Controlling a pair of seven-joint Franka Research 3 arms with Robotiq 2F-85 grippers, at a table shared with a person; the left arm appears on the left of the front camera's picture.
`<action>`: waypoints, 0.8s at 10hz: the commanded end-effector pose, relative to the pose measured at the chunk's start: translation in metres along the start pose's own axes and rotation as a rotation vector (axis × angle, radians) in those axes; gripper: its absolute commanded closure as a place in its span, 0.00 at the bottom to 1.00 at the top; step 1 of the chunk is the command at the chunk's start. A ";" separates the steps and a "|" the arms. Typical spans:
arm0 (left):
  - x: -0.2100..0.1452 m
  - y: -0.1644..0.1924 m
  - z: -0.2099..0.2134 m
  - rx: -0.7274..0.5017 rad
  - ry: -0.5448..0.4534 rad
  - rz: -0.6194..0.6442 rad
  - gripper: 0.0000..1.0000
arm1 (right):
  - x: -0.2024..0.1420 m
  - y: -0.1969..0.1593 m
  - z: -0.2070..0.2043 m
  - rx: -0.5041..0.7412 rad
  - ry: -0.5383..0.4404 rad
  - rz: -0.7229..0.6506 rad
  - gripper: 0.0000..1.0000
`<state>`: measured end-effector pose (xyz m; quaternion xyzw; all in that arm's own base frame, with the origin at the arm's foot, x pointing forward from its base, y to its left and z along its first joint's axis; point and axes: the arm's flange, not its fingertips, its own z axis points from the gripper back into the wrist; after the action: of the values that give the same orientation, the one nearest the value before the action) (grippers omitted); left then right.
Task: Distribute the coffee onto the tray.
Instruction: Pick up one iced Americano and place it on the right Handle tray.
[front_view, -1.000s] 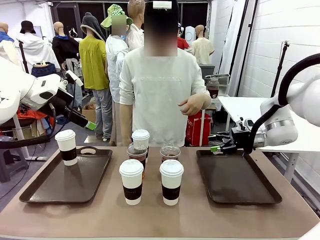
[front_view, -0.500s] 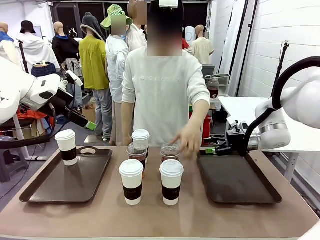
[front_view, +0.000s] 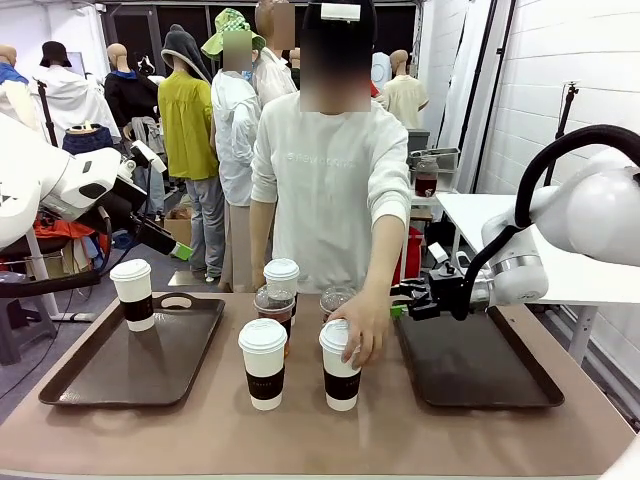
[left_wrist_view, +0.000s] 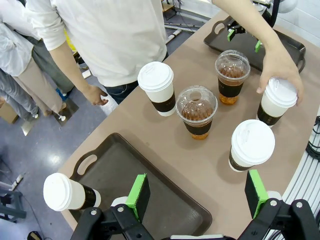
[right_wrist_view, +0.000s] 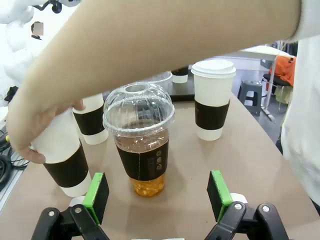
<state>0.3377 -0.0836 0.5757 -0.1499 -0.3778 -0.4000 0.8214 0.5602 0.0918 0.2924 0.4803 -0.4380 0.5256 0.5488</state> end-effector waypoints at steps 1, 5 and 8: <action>-0.001 0.001 0.001 -0.009 -0.007 0.004 0.00 | 0.009 -0.004 0.015 -0.037 -0.025 0.009 0.00; -0.001 0.001 0.001 -0.009 -0.007 0.004 0.00 | 0.005 0.010 0.061 -0.076 -0.029 -0.030 0.00; -0.001 0.001 0.001 -0.009 -0.007 0.004 0.00 | 0.003 0.018 0.072 -0.096 -0.030 -0.037 0.00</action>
<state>0.3377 -0.0836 0.5757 -0.1499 -0.3778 -0.3999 0.8215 0.5512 0.0199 0.3018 0.4645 -0.4639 0.4900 0.5734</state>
